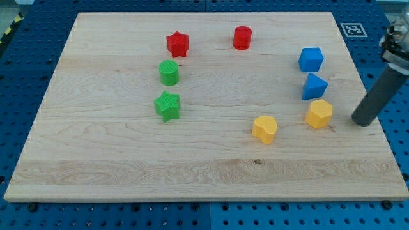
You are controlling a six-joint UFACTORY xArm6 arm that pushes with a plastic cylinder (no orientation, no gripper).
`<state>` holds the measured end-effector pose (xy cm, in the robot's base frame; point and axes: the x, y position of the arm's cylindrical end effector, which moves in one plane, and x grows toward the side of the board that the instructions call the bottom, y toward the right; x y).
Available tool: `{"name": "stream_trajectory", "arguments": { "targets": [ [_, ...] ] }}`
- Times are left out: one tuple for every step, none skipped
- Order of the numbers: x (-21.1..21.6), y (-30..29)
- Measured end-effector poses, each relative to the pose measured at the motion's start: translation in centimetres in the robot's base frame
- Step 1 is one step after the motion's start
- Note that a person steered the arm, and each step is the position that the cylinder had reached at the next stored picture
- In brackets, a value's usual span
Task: Move the yellow blocks slightly to the left
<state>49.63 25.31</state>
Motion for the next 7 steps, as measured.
{"name": "stream_trajectory", "arguments": {
  "targets": [
    [-0.1,-2.2],
    [-0.3,-3.3],
    [-0.7,-4.1],
    [-1.2,-4.6],
    [-1.2,-4.6],
    [-1.2,-3.0],
    [-0.1,2.8]
  ]
}}
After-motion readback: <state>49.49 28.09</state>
